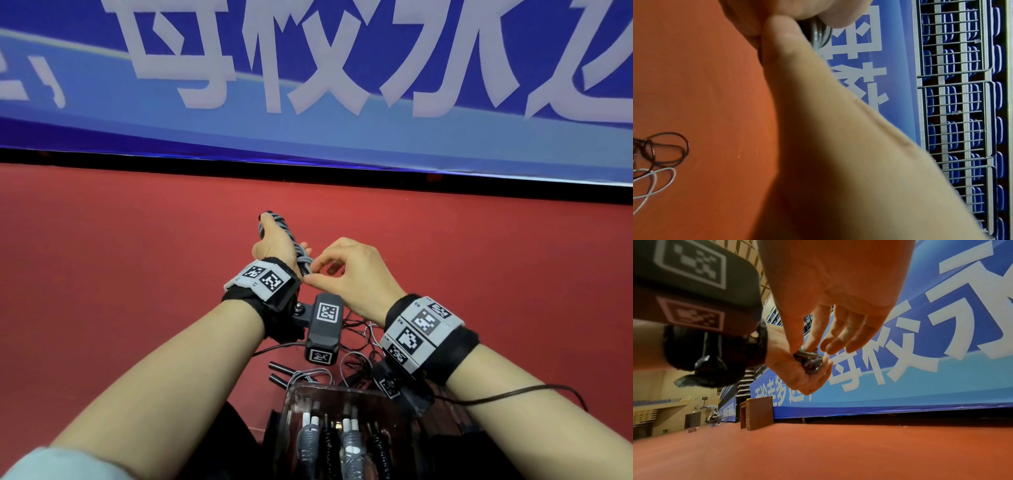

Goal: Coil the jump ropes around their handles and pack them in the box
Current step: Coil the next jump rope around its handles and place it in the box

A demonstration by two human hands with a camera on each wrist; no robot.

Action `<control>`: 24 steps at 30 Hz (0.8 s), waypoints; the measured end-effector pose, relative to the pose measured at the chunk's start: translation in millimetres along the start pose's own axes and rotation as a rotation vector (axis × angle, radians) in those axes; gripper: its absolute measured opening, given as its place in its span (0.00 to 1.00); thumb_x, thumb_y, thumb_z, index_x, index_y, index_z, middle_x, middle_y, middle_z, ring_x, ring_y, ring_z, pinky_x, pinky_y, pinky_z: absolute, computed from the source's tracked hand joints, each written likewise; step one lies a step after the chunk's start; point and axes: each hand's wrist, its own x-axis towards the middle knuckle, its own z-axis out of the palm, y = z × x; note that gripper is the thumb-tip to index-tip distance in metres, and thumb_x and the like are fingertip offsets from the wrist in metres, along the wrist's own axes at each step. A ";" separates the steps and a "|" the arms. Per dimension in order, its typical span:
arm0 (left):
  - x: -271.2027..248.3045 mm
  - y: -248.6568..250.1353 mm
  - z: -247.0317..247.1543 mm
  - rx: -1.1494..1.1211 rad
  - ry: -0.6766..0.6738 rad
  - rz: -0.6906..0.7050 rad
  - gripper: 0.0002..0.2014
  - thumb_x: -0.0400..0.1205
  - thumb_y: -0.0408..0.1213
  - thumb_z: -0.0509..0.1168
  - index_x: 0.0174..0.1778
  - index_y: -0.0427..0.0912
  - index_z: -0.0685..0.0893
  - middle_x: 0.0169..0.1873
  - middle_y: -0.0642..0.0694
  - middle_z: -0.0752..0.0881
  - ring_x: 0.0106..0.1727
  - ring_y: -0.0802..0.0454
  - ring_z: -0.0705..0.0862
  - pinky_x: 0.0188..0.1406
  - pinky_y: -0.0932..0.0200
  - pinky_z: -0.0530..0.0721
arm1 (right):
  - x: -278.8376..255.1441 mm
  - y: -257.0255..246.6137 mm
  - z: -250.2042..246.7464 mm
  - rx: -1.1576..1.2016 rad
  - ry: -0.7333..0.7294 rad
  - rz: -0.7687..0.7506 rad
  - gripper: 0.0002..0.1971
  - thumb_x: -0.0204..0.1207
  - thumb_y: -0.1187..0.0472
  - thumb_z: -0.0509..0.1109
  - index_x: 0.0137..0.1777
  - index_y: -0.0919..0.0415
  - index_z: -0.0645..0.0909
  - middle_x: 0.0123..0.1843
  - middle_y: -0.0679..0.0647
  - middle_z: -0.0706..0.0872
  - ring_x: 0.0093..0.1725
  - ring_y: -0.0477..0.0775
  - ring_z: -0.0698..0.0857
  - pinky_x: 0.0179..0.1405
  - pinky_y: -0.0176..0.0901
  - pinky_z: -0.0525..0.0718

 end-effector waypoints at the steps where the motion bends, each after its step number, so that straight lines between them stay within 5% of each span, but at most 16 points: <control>1: -0.8 -1.0 0.2 0.007 0.000 0.013 0.31 0.85 0.60 0.55 0.69 0.34 0.73 0.37 0.38 0.82 0.30 0.45 0.84 0.26 0.57 0.83 | 0.4 -0.8 -0.8 -0.018 -0.018 0.019 0.07 0.69 0.50 0.80 0.38 0.51 0.88 0.44 0.43 0.83 0.40 0.45 0.83 0.46 0.46 0.83; 6: -2.1 -3.6 4.1 0.126 -0.019 0.204 0.31 0.84 0.62 0.57 0.59 0.33 0.82 0.31 0.40 0.86 0.26 0.45 0.89 0.26 0.55 0.86 | -1.3 -4.5 -7.3 0.064 -0.112 0.072 0.06 0.77 0.57 0.74 0.40 0.57 0.86 0.49 0.48 0.82 0.44 0.48 0.82 0.42 0.26 0.74; 8: -4.7 -1.0 4.4 0.155 -0.035 0.268 0.30 0.84 0.62 0.57 0.54 0.34 0.84 0.31 0.40 0.87 0.27 0.44 0.89 0.26 0.54 0.86 | 0.6 -2.1 -8.5 0.132 -0.151 0.091 0.06 0.79 0.57 0.71 0.42 0.57 0.85 0.50 0.49 0.82 0.46 0.48 0.81 0.49 0.29 0.76; 11: -9.5 3.1 2.3 0.322 -0.056 0.474 0.29 0.85 0.61 0.55 0.46 0.36 0.84 0.32 0.39 0.88 0.25 0.47 0.89 0.20 0.59 0.83 | 1.1 -1.4 -4.6 0.227 -0.186 0.139 0.06 0.80 0.56 0.69 0.43 0.54 0.83 0.51 0.49 0.82 0.49 0.52 0.82 0.59 0.56 0.82; 16: -12.4 9.2 2.8 0.383 -0.088 0.660 0.25 0.87 0.57 0.54 0.34 0.41 0.79 0.28 0.42 0.86 0.22 0.50 0.88 0.15 0.64 0.77 | -6.0 -8.0 1.1 0.183 -0.127 0.073 0.07 0.84 0.56 0.64 0.43 0.51 0.76 0.48 0.44 0.76 0.45 0.48 0.79 0.58 0.52 0.82; 20: -0.8 9.1 7.1 0.292 -0.198 0.535 0.23 0.86 0.59 0.55 0.45 0.42 0.81 0.31 0.40 0.85 0.27 0.47 0.89 0.21 0.59 0.81 | -3.2 -11.1 2.6 0.255 -0.076 0.136 0.07 0.84 0.56 0.62 0.43 0.52 0.75 0.53 0.51 0.77 0.44 0.52 0.83 0.52 0.49 0.86; 24: 3.6 6.9 6.0 0.012 -0.531 0.039 0.25 0.84 0.64 0.55 0.55 0.43 0.76 0.33 0.43 0.78 0.32 0.47 0.86 0.25 0.59 0.84 | 1.1 -5.1 1.0 0.317 0.009 0.177 0.11 0.85 0.61 0.61 0.40 0.49 0.75 0.54 0.63 0.82 0.38 0.45 0.84 0.44 0.37 0.87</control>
